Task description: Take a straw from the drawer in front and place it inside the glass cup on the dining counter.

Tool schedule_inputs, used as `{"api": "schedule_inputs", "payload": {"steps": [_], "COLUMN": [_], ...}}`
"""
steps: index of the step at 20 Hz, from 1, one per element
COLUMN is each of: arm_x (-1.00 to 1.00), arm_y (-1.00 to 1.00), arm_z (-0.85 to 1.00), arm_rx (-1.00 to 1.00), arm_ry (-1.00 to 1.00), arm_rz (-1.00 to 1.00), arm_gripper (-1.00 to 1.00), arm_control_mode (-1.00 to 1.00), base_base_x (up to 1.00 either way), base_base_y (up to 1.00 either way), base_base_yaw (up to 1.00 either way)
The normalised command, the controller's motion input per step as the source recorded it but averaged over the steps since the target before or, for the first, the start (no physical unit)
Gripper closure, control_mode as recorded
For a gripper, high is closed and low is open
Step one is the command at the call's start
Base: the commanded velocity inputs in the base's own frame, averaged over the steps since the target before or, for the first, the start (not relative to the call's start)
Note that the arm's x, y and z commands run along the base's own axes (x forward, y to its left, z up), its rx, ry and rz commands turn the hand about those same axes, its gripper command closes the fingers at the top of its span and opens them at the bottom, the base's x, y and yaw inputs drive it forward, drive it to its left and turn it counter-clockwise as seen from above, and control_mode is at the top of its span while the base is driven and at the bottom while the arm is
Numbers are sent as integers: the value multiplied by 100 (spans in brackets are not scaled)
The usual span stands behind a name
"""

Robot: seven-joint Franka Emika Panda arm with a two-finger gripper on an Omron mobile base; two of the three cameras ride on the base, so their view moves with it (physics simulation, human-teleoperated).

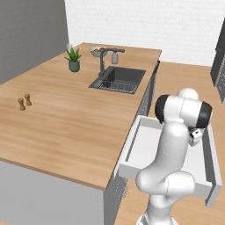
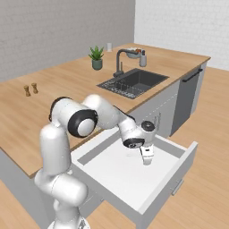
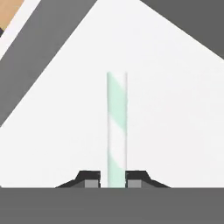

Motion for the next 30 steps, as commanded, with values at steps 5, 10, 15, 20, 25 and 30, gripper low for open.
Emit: {"api": "schedule_inputs", "payload": {"steps": [5,10,15,20,25,30], "arm_x": [-45,-40,-40,-37,-15,0], "arm_y": [0,0,0,2,7,10], "arm_z": [100,100,100,100,100,100], "arm_rx": [-11,-15,-19,-16,-4,0], "arm_ry": [-43,-37,-26,-6,12,30], "arm_rz": [0,0,0,0,-1,0], "arm_gripper": [100,100,100,100,100,100], "arm_control_mode": [-100,-100,-100,-100,-100,-100], "base_base_x": [0,0,0,0,0,0], "base_base_y": [0,0,0,0,0,0], "base_base_yaw": [0,0,0,0,0,0]}}
